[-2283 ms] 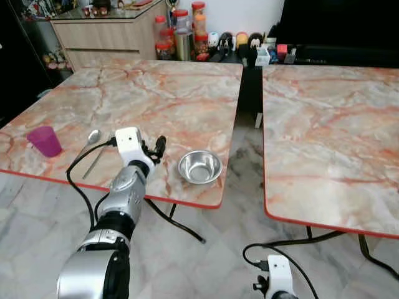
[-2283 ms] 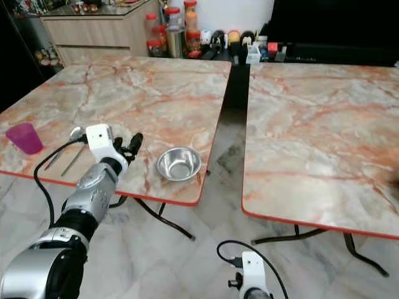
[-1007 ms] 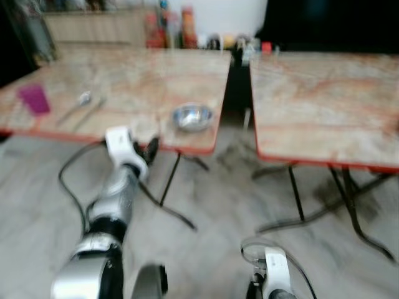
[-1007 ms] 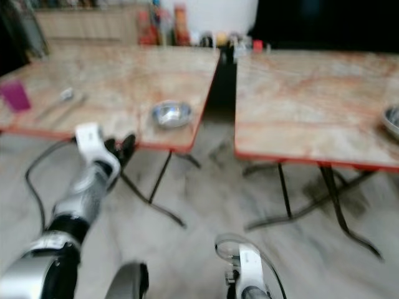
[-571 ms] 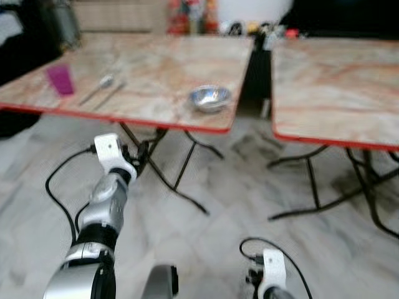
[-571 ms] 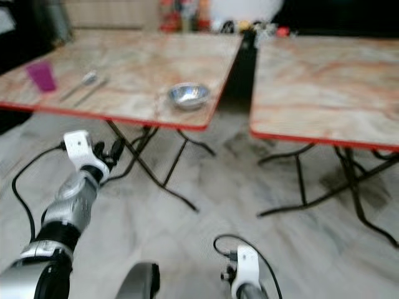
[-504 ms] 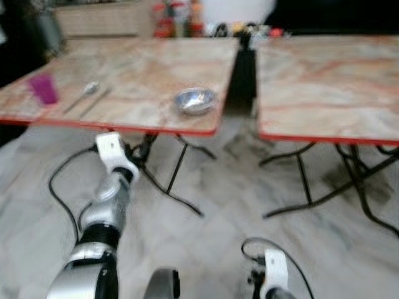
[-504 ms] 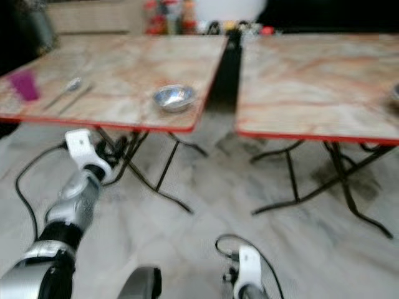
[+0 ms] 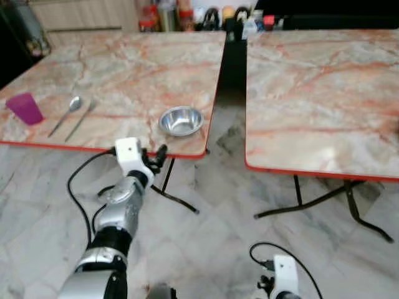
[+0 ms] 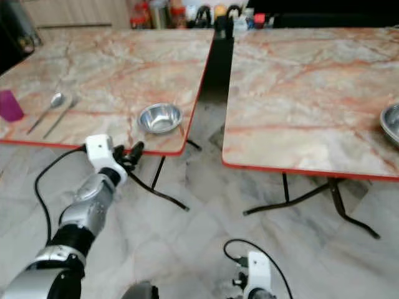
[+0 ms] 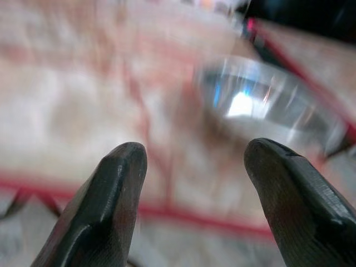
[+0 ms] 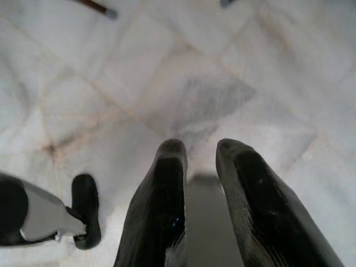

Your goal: Setting the table

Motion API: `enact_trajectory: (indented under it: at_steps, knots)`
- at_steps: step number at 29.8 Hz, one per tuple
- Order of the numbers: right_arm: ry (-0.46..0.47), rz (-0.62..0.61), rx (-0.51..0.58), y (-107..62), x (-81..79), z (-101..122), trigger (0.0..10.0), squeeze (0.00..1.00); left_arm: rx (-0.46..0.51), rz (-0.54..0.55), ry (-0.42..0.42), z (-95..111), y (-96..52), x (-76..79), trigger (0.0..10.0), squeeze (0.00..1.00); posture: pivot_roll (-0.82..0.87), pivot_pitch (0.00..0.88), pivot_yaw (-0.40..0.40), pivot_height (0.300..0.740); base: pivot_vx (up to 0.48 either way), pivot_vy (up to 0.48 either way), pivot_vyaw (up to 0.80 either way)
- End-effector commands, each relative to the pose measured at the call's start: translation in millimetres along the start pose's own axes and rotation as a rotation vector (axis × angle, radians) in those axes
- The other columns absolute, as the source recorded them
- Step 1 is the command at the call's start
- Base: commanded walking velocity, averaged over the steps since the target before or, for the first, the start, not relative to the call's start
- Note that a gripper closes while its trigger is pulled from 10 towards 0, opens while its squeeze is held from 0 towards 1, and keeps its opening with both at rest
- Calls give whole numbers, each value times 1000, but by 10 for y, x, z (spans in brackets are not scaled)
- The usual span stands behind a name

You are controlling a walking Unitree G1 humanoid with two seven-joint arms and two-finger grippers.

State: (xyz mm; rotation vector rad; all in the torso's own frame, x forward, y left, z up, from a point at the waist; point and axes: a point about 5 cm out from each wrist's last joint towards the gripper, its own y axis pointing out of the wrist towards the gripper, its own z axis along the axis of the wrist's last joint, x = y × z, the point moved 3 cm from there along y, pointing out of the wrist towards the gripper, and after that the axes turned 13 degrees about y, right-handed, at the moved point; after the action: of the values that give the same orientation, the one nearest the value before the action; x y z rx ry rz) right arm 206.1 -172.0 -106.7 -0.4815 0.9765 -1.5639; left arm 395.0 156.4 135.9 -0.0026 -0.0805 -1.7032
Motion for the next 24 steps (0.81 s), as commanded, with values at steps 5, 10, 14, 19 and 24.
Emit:
enact_trajectory:
  at_steps: [5, 10, 14, 19, 24]
  knots:
    - [-3, 25, 10, 19, -123, 30, 10000, 0, -21, 22, 12, -102, -117, -85, 10000, 0, 42, 0, 35, 722, 0, 0, 0]
    - [-9, 23, 9, 18, -115, 26, 10000, 0, -12, 38, 6, -82, -143, -129, 10000, 0, 51, 0, 30, 722, 0, 0, 0]
    - [-12, 26, 21, 18, -121, 40, 10000, 0, 7, 34, 6, -9, -116, -117, 10000, 0, 51, 0, 31, 722, 0, 0, 0]
    - [-23, 22, 26, 17, -116, 48, 10000, 0, 20, 16, 8, 40, -85, -59, 10000, 0, 40, 0, 39, 740, 0, 0, 0]
    - [-11, 19, 27, 15, -102, 44, 10000, 0, 22, 4, 8, 57, -68, -19, 10000, 0, 37, 0, 39, 740, 0, 0, 0]
